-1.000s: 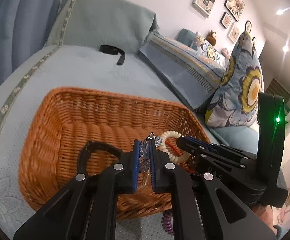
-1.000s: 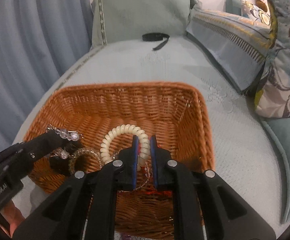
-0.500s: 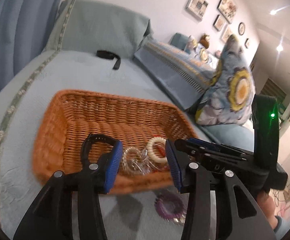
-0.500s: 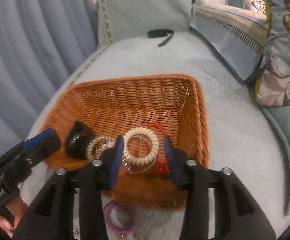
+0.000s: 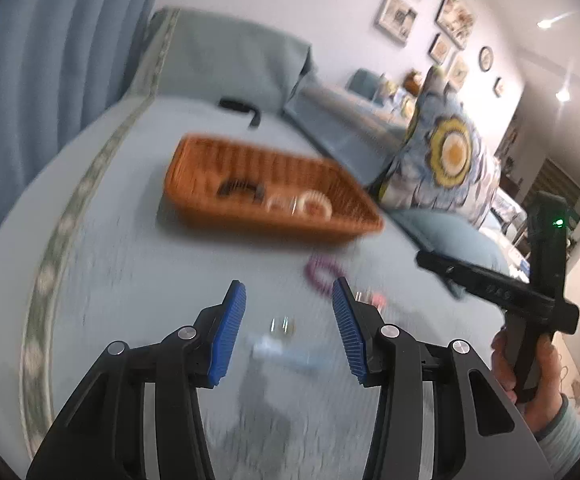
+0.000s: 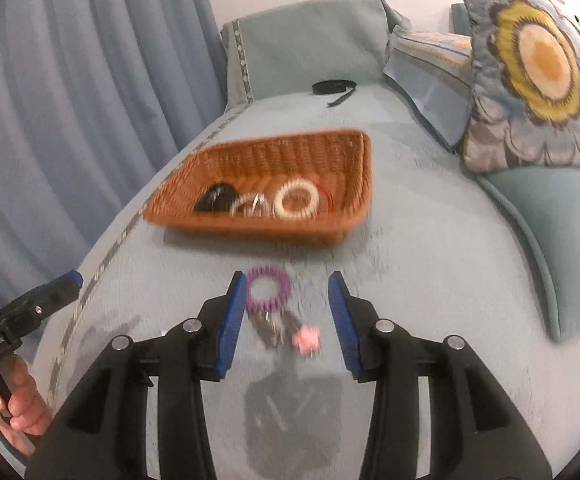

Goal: Organize jewelry
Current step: 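Grasp the blue hair clip with the left tool while the right tool grasps the pink star keychain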

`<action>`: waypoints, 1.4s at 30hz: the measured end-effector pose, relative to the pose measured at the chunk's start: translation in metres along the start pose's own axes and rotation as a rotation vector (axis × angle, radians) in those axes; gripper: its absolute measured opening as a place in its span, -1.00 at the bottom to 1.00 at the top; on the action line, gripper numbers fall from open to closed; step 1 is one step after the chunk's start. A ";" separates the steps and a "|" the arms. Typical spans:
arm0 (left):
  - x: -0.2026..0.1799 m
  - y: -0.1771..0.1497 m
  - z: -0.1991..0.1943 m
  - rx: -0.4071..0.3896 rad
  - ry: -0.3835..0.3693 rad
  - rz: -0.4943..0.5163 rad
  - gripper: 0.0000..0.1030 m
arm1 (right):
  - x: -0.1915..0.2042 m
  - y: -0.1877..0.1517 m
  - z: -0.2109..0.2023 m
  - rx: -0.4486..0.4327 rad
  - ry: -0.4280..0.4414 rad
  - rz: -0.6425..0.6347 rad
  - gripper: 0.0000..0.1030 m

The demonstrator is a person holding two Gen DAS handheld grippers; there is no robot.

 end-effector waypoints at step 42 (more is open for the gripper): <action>-0.017 -0.060 0.057 0.175 0.135 0.219 -0.39 | -0.020 -0.036 0.068 0.201 -0.046 -0.167 -0.24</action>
Point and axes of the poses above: each gripper's, at about its wrist camera, not at the fingertips, and z roughly the way its jaws point, x to its left, y to its top, the point moved 4 cm from there along z, roughly the way its jaws point, and after that the axes turned 11 degrees about y, right-handed, at the moved point
